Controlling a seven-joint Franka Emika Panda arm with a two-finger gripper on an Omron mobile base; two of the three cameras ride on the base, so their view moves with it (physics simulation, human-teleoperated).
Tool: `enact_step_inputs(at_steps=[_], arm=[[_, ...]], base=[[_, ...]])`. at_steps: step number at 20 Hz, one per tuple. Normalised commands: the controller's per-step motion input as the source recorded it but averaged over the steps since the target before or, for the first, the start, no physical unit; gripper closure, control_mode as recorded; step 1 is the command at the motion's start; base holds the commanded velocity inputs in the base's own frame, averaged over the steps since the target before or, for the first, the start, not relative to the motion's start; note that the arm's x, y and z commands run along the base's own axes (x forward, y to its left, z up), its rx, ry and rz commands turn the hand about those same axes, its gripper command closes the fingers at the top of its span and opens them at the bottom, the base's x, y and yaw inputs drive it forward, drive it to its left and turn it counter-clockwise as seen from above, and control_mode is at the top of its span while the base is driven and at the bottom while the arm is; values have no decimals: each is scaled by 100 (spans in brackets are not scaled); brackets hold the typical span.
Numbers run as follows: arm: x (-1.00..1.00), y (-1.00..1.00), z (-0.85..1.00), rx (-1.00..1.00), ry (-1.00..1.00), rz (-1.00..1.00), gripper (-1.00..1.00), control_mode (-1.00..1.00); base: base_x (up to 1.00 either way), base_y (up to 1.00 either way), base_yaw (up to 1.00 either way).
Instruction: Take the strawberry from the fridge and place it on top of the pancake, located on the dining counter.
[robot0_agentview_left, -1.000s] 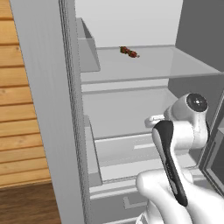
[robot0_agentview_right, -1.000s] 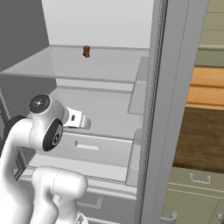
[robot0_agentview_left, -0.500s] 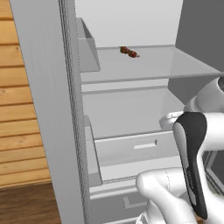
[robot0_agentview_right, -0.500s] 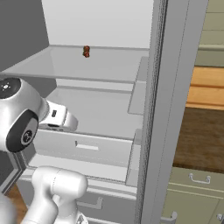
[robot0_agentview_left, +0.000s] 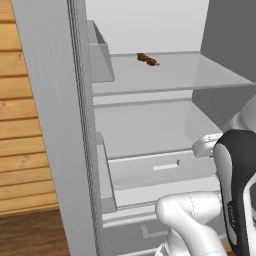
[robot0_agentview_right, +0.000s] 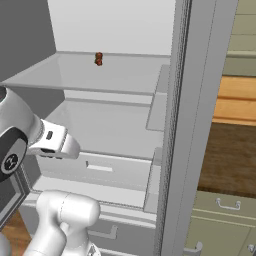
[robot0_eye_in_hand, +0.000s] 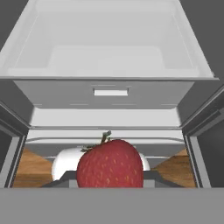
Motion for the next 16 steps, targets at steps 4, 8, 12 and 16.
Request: enact_step_inputs(at_steps=[4, 8, 12, 16], arm=[[-2, 0, -2, 0, 0, 0, 100, -100], [-51, 0, 0, 0, -10, 0, 100, 100], [0, 0, 0, 0, 0, 0, 100, 100], [0, 0, 0, 0, 0, 0, 100, 100]], base=[[0, 0, 0], [-25, 0, -1], [-100, 12, -26], [-79, 25, -56]])
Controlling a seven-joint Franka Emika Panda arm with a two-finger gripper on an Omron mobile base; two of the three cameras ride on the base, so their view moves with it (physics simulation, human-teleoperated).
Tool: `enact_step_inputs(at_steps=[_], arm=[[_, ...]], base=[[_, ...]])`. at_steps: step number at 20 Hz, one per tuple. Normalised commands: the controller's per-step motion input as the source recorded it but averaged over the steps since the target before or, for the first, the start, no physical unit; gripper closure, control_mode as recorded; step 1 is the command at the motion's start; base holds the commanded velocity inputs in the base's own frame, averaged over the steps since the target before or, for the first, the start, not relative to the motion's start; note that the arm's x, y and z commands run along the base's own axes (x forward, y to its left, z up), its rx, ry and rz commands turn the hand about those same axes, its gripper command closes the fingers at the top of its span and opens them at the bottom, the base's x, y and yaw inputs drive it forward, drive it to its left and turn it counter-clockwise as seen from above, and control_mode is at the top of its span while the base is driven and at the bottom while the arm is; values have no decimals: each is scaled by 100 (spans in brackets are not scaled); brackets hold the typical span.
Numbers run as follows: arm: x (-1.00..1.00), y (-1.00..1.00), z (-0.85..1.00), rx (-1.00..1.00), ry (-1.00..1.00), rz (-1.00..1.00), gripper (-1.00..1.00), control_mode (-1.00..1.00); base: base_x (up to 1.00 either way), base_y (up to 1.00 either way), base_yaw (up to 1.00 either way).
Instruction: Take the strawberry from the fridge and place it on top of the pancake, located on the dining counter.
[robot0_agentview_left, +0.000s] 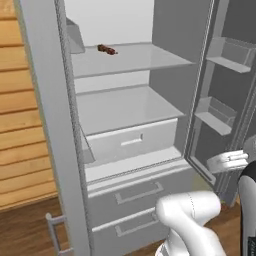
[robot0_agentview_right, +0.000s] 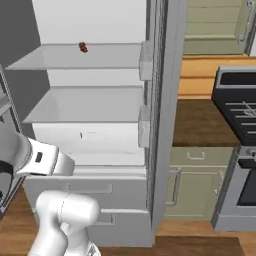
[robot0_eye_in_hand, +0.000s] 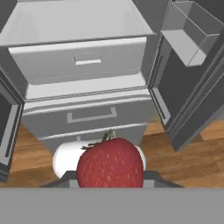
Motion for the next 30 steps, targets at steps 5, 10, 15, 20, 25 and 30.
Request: enact_step_inputs(at_steps=[5, 10, 15, 20, 25, 30], arm=[[0, 0, 0, 0, 0, 0, 100, 100], [0, 0, 0, 0, 0, 0, 100, 100], [0, 0, 0, 0, 0, 0, 100, 100], [0, 0, 0, 0, 0, 0, 100, 100], [0, 0, 0, 0, 0, 0, 100, 100], [0, 0, 0, 0, 0, 0, 100, 100]], base=[[-49, 12, -80], [-36, 2, -93], [-36, 0, -90], [-42, 0, -88], [-44, 2, -92], [-99, 41, -71]])
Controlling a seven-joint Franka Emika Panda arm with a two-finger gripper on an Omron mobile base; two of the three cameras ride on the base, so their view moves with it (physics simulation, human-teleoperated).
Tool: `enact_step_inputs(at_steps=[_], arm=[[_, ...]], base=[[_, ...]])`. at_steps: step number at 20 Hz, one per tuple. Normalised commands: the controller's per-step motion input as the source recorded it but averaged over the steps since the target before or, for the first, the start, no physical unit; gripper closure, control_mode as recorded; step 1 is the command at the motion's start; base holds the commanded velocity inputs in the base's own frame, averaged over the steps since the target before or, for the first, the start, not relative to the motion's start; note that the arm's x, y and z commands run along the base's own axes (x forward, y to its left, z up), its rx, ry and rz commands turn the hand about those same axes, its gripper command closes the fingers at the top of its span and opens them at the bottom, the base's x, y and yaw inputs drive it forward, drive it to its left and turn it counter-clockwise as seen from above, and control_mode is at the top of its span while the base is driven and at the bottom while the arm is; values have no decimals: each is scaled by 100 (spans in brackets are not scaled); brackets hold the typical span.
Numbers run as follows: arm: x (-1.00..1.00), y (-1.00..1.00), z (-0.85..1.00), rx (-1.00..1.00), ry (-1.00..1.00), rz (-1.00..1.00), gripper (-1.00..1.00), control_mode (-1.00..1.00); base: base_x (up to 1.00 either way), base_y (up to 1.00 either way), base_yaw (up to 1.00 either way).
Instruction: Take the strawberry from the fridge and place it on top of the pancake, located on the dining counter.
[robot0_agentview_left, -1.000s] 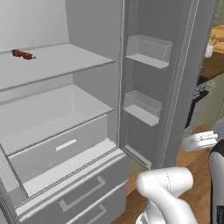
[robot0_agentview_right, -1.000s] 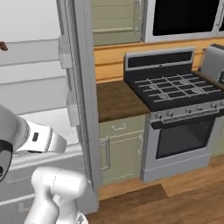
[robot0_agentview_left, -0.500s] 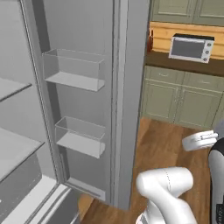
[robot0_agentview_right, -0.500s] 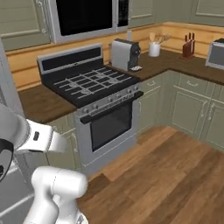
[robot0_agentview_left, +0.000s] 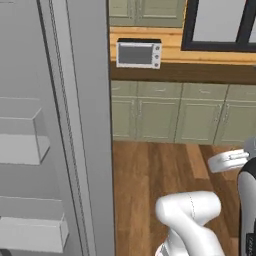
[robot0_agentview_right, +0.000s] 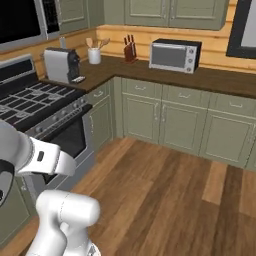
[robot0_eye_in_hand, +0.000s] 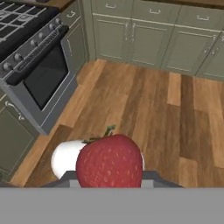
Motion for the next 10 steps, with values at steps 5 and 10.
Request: enact_step_inputs(at_steps=[5, 10], arm=[[0, 0, 0, 0, 0, 0, 100, 100], [0, 0, 0, 0, 0, 0, 100, 100]], base=[[-100, 70, -51], [-93, 45, -26]])
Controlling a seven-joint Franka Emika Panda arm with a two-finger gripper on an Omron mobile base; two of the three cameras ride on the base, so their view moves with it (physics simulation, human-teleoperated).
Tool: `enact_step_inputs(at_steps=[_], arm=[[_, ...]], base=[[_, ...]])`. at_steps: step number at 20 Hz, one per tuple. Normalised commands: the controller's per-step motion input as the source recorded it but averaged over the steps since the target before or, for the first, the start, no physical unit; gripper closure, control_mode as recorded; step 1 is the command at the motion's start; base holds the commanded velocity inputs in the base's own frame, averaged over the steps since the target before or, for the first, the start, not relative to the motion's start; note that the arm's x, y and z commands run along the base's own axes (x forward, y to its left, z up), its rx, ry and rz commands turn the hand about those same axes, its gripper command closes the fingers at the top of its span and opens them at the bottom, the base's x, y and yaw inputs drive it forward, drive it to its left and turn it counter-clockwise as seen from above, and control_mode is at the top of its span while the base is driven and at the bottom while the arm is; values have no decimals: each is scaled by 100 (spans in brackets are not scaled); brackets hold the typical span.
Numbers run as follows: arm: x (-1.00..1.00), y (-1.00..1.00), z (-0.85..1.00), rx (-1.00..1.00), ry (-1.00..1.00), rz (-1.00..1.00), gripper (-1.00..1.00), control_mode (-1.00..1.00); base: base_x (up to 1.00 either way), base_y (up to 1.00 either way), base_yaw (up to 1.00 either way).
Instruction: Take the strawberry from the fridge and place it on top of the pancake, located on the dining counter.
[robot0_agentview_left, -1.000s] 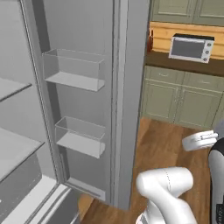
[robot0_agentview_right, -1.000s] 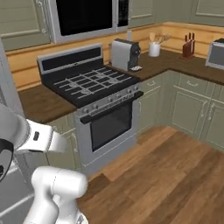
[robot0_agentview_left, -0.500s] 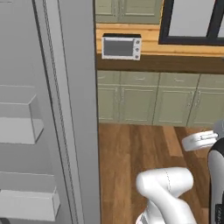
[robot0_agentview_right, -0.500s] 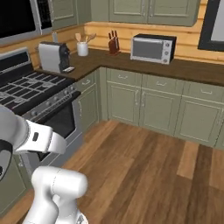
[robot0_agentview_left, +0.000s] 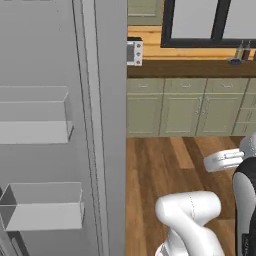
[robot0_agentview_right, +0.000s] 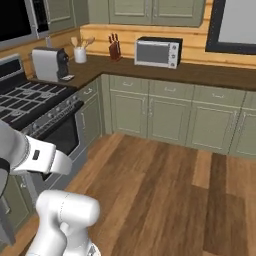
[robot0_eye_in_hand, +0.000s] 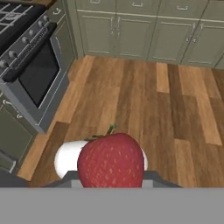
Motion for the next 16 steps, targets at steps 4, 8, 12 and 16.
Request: enact_step_inputs(at_steps=[4, 8, 12, 16], arm=[[0, 0, 0, 0, 0, 0, 100, 100], [0, 0, 0, 0, 0, 0, 100, 100], [0, 0, 0, 0, 0, 0, 100, 100], [0, 0, 0, 0, 0, 0, 100, 100]], base=[[-62, 71, -11], [-100, -41, -14], [-100, -45, -15], [-100, -28, -12]])
